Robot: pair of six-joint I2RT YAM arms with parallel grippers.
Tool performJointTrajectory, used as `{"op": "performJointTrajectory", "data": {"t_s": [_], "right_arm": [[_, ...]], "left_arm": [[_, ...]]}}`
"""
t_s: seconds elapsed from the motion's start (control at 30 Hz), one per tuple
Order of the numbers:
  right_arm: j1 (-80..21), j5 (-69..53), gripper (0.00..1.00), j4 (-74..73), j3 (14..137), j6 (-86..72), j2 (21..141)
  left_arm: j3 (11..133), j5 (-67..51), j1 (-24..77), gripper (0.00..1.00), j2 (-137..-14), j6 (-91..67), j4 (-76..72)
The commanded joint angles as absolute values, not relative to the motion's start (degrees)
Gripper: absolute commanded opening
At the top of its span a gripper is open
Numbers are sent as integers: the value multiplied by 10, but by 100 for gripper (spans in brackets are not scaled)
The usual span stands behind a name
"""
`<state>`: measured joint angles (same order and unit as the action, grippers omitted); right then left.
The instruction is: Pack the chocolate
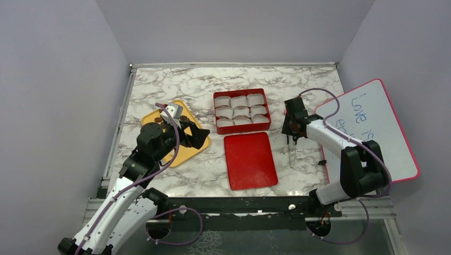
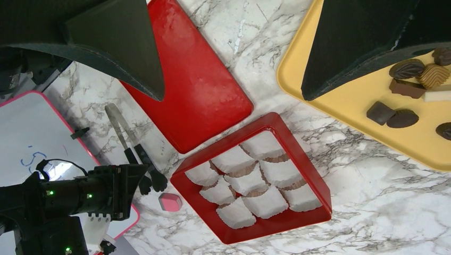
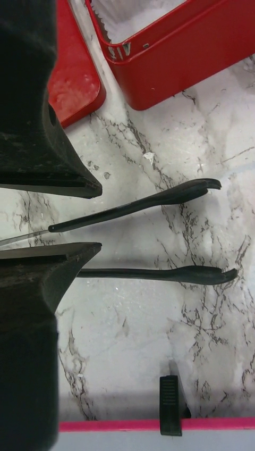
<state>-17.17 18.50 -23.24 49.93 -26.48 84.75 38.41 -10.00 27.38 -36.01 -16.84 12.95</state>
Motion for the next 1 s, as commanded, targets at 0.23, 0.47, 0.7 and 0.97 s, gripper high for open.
{"op": "performJointTrajectory", "data": {"t_s": [0.23,0.47,0.7,0.97], "right_arm": [[-170,168,39,-227,498,-244,893],[-169,165,9,-239,501,-233,869],[-174,83,1,-300,528,-239,794],[-322,-22,1,-355,576,-355,716]], "left_arm": [[377,-80,272,99,-356,-159,137],[382,0,272,99,-350,-155,165],[402,117,272,99,-363,-171,205],[416,192,272,99,-361,-177,241]]}}
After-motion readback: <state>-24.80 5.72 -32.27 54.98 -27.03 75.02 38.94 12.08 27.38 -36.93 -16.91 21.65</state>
